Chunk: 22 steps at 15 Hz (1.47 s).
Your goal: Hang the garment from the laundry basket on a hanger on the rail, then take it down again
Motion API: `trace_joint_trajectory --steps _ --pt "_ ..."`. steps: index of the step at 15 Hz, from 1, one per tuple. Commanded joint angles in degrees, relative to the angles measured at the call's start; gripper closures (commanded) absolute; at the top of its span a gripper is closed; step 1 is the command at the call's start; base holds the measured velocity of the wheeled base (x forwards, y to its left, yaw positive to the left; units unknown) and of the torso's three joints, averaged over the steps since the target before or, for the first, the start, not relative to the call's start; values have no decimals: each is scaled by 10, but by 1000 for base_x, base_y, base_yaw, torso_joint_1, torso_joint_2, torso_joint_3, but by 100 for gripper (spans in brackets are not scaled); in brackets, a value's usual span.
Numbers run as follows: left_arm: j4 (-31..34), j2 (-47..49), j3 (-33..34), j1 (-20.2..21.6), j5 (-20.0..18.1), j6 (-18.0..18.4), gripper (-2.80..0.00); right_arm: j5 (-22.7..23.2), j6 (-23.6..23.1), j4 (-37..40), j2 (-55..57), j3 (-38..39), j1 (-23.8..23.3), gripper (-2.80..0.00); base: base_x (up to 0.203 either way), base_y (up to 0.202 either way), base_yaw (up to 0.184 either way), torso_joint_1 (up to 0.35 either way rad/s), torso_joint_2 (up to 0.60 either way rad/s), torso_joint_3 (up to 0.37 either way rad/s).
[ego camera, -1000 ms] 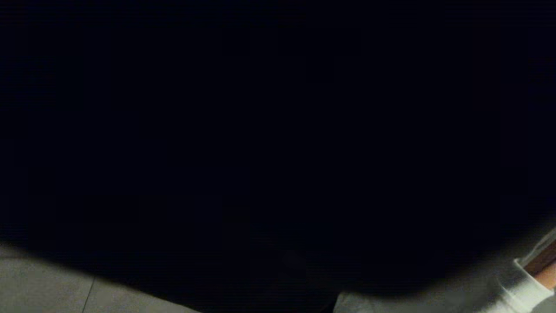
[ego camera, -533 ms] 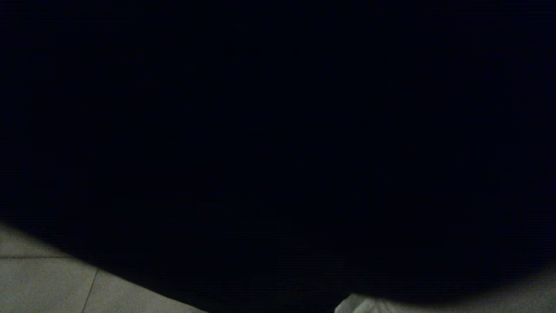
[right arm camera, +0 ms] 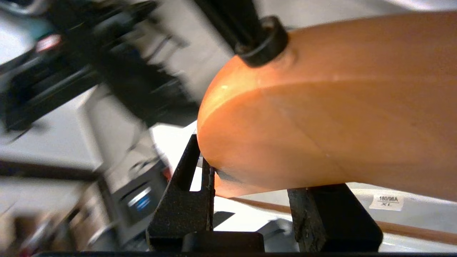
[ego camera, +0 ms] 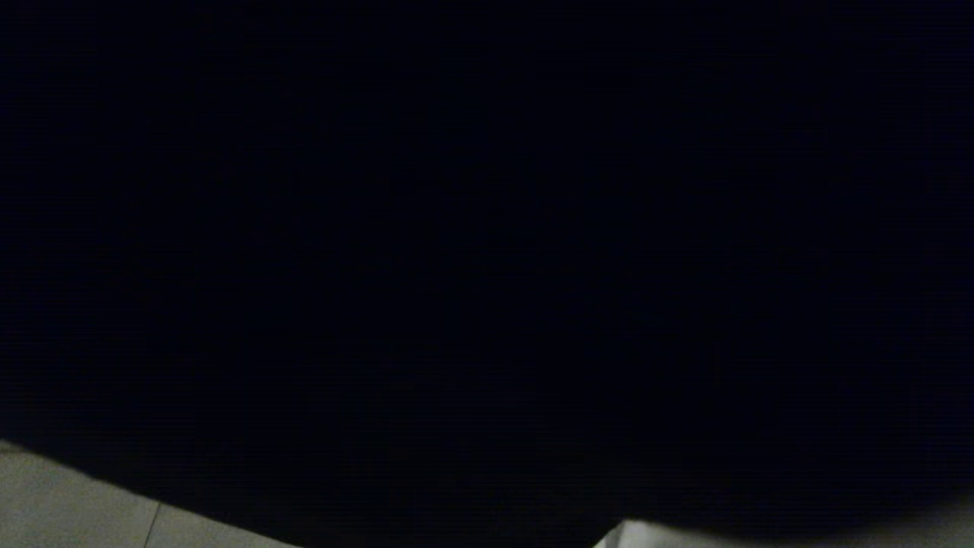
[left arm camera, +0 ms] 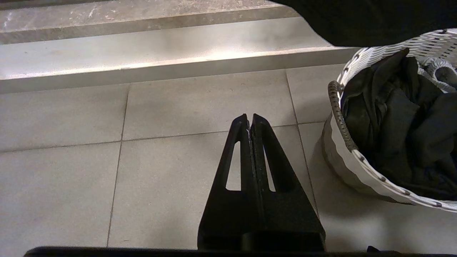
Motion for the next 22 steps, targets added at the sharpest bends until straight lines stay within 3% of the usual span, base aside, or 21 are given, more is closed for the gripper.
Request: trace_joint_trajectory --steps 1,6,22 --pt "-1 0 2 0 0 0 0 26 1 19 1 -2 26 0 0 0 0 0 0 0" --pt "0 0 2 0 0 0 0 42 0 25 10 -6 59 0 0 0 0 0 0 0" --pt "0 0 1 0 0 2 0 42 1 28 42 -92 60 0 0 0 0 0 0 0"
